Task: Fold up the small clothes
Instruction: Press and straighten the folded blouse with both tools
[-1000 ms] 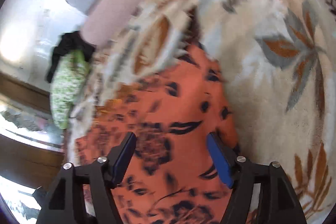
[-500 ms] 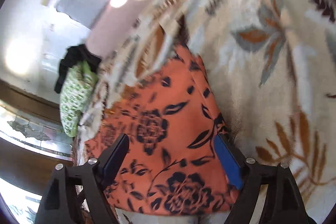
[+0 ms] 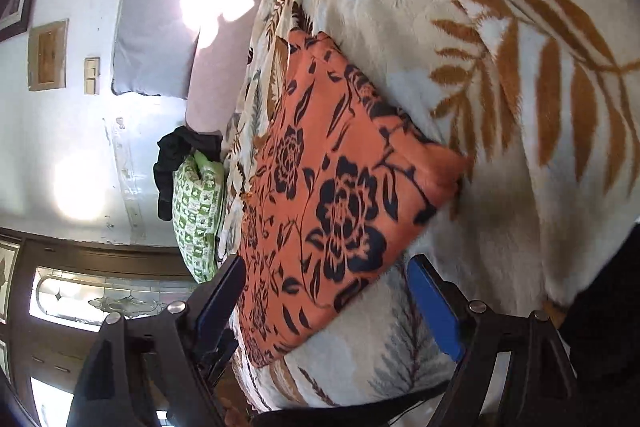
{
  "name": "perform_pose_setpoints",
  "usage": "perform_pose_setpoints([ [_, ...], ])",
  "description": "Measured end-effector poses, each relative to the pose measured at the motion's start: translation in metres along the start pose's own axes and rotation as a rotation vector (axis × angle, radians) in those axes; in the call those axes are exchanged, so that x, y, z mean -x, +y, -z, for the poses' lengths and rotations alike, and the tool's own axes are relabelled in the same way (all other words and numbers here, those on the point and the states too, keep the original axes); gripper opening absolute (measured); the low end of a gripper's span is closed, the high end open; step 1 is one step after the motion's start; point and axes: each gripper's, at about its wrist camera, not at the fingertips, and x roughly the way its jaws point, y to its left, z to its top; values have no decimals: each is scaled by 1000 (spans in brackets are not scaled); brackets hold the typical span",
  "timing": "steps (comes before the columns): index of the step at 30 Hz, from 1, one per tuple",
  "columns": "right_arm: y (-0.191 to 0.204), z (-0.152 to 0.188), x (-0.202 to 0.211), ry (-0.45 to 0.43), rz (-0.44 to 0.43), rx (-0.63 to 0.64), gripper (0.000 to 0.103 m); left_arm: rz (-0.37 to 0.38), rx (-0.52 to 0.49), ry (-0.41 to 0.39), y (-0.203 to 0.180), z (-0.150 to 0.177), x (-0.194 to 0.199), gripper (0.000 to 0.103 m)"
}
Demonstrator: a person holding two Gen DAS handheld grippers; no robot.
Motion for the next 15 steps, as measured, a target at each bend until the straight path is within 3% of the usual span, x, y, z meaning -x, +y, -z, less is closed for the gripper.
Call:
perform_pose_setpoints([
  [4, -10, -6, -5, -3, -3, -45, 85, -10, 1, 2, -3, 2, 2, 71],
  [15, -3, -18, -6, -27, 21, -6, 85, -5, -1, 12, -3, 1, -8, 71],
])
